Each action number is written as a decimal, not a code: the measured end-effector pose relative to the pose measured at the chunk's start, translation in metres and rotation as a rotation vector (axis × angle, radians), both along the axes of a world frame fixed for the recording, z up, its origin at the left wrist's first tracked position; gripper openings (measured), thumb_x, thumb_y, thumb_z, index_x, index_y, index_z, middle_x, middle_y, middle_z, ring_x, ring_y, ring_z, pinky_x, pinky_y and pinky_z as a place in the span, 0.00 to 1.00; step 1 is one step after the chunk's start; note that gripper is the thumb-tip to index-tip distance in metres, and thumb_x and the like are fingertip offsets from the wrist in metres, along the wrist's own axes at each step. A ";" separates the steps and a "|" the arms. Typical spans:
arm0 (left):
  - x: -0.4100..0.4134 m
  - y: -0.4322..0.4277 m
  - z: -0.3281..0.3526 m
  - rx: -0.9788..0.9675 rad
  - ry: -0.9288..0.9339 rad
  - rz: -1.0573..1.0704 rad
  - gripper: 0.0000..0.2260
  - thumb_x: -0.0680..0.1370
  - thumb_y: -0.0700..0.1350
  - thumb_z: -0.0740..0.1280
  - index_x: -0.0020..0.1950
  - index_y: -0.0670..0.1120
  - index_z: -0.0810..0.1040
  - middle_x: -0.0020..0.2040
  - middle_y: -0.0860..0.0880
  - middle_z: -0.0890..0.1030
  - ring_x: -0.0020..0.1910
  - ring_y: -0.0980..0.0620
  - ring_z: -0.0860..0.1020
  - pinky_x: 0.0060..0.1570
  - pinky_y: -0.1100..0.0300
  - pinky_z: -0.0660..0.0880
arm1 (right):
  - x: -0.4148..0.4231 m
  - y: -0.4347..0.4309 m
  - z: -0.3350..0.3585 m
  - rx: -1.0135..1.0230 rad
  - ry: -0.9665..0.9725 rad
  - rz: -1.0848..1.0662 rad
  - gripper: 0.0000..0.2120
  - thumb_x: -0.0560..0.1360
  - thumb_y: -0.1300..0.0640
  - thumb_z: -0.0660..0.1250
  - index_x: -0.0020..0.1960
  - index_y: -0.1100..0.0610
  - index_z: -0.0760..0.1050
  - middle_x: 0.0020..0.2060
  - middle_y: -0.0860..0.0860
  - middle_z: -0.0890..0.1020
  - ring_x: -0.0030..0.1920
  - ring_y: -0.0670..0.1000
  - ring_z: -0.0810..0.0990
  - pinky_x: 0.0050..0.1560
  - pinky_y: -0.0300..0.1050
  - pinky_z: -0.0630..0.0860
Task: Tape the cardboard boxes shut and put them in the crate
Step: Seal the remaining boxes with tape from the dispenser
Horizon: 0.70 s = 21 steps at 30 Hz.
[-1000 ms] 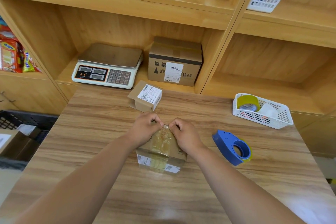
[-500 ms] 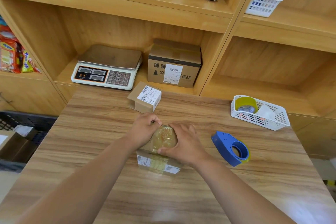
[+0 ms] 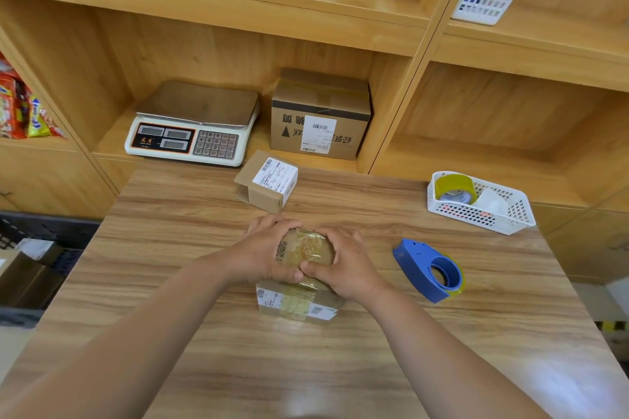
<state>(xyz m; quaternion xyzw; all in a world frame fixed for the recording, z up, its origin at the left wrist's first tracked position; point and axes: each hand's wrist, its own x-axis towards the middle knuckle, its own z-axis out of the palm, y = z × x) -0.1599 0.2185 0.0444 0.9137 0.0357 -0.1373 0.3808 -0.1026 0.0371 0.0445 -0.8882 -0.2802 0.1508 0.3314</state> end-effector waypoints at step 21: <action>0.002 -0.019 -0.002 -0.205 -0.072 0.411 0.08 0.74 0.56 0.68 0.51 0.58 0.75 0.55 0.53 0.68 0.59 0.55 0.61 0.56 0.59 0.59 | -0.003 0.016 -0.010 0.093 0.060 -0.264 0.13 0.78 0.46 0.60 0.49 0.51 0.80 0.48 0.45 0.82 0.54 0.47 0.73 0.51 0.40 0.65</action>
